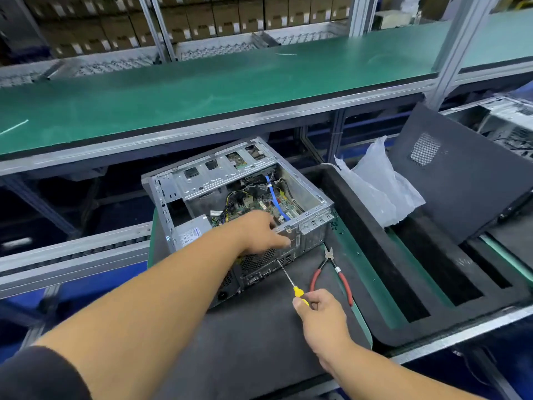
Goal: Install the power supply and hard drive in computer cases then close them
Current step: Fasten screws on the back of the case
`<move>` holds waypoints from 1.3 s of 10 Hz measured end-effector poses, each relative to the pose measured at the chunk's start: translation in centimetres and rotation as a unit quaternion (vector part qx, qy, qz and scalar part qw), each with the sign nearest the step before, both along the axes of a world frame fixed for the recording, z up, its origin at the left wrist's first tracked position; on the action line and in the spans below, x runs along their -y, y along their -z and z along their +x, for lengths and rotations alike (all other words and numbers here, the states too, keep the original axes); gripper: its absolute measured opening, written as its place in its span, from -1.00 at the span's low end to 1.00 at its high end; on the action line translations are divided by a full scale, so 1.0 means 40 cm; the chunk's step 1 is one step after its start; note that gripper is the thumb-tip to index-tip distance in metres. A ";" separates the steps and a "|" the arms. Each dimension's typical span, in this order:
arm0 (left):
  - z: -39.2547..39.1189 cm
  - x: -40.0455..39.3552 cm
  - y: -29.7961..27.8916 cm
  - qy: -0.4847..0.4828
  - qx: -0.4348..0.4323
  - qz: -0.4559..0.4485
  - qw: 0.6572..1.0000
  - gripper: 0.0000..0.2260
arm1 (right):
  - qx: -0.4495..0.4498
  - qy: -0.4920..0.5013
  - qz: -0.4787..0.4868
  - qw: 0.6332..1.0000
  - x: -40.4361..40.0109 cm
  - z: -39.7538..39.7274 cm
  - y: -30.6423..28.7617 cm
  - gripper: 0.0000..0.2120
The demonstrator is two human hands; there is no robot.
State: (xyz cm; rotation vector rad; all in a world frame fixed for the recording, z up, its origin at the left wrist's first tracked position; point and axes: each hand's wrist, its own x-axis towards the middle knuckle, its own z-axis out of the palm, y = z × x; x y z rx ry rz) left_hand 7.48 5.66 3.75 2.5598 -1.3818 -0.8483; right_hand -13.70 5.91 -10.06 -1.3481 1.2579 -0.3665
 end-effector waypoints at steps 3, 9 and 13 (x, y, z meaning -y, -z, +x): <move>0.031 0.056 0.065 -0.020 -0.047 0.103 0.993 -0.88 | 0.050 0.004 0.109 0.993 0.009 0.007 0.021 -0.75; 0.019 0.047 0.066 -0.015 -0.052 0.073 0.996 -0.78 | 0.189 0.067 0.420 0.885 0.058 0.001 -0.032 -0.79; 0.020 0.049 0.066 -0.036 -0.080 0.048 0.995 -0.91 | 0.117 0.033 0.373 0.920 0.049 0.022 -0.040 -0.66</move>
